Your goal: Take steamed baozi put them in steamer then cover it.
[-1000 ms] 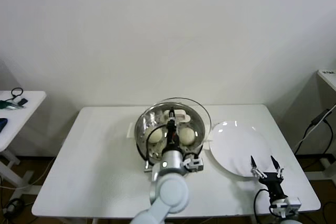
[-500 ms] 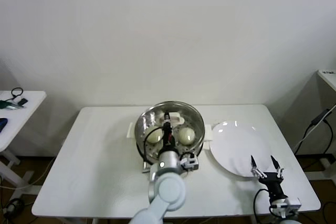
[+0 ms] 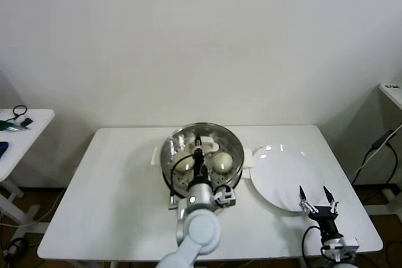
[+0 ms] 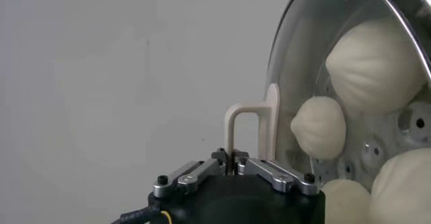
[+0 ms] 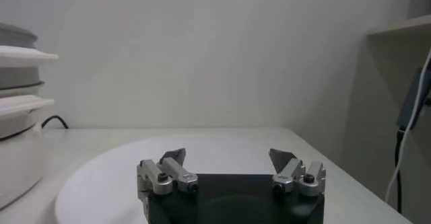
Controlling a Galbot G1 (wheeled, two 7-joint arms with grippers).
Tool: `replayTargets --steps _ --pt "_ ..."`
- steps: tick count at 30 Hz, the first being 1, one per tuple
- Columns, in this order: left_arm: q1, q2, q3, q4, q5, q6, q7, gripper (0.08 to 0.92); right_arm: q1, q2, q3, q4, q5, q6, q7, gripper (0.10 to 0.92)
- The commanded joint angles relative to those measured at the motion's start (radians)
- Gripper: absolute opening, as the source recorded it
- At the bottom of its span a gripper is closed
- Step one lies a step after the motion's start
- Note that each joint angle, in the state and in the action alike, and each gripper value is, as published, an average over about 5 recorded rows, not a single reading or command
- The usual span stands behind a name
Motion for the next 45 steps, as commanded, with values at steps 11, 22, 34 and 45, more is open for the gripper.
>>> replayTargets --steps 11,22,34,45 --pt "0.026 0.006 -0.006 0.012 -0.011 -0.008 -0.044 0.276 0.006 0.021 -0.003 0.019 -0.045 -0.002 0.011 0.823" --pt "0.047 0.036 0.022 -0.085 -0.143 -0.01 -0.09 0.588 -0.032 0.002 -0.005 0.078 0.022 -0.069 0.039 0.823" --pt "0.155 0.182 -0.031 -0.385 -0.578 -0.124 -0.215 0.821 -0.04 0.008 -0.011 0.131 -0.027 -0.037 0.059 0.823" --pt "0.438 0.218 -0.542 -0.443 -1.396 -0.625 -0.395 0.823 -0.018 0.031 -0.041 0.117 -0.088 0.0 0.055 0.823"
